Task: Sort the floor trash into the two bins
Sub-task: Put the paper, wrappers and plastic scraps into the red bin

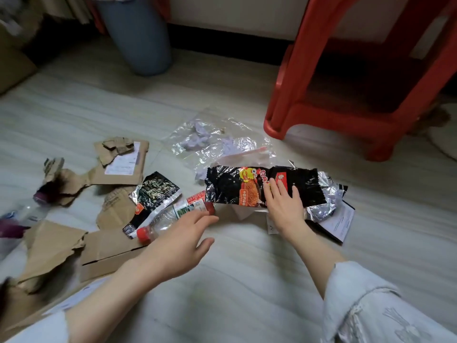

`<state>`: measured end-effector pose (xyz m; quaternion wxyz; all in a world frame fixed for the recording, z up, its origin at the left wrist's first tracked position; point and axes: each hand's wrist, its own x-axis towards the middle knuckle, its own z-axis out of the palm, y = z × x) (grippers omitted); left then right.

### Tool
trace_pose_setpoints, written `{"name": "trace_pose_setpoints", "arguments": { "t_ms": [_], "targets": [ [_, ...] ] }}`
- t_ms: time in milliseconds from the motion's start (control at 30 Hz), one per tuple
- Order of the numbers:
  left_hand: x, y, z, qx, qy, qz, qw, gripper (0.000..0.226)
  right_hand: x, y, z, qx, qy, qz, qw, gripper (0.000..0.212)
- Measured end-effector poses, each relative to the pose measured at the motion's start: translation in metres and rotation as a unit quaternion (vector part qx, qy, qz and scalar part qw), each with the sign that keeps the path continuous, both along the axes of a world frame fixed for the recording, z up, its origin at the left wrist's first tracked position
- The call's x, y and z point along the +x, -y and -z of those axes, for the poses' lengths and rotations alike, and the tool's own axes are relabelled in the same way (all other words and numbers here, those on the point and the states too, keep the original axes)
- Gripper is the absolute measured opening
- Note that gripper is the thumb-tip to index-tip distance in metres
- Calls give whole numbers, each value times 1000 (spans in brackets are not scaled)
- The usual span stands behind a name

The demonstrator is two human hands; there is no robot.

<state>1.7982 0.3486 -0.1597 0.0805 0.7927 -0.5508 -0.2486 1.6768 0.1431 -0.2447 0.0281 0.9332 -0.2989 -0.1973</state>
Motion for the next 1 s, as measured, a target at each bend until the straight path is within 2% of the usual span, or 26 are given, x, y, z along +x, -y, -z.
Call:
{"name": "trace_pose_setpoints", "arguments": {
  "t_ms": [100, 333, 433, 567, 633, 700, 767, 833, 900, 967, 1000],
  "targets": [
    [-2, -3, -1, 19, -6, -11, 1000, 46, -4, 2, -3, -5, -4, -13, 1000, 75],
    [2, -1, 5, 19, 14, -5, 1000, 46, -17, 16, -8, -83, 19, 16, 996, 80],
    [4, 2, 9, 38, 29, -2, 999, 48, -15, 27, -7, -67, 30, 38, 997, 75],
    [6, 4, 13, 12, 15, -29, 999, 53, -17, 25, -8, -37, 70, 51, 996, 62],
    [5, 7, 9, -33, 68, -39, 996, 64, -21, 16, -14, -51, 158, 46, 985, 60],
    [2, 12, 5, -85, 185, -20, 979, 81, -27, 3, -20, -86, 250, 0, 964, 54],
    [-5, 19, 0, -126, 272, 8, 954, 86, -35, -16, -26, -94, 281, -40, 954, 55],
    [-15, 20, -1, -138, 291, 24, 946, 71, -44, -41, -35, -77, 300, -66, 949, 51],
    [-23, 15, -4, -96, 290, 20, 952, 41, -51, -63, -42, -44, 311, -73, 947, 47],
    [-30, 6, -10, -40, 256, -31, 965, 25, -58, -82, -51, -6, 313, -50, 948, 45],
    [-33, 3, -9, -28, 212, -71, 974, 24, -62, -89, -55, 12, 310, -37, 950, 45]
  ]
}}
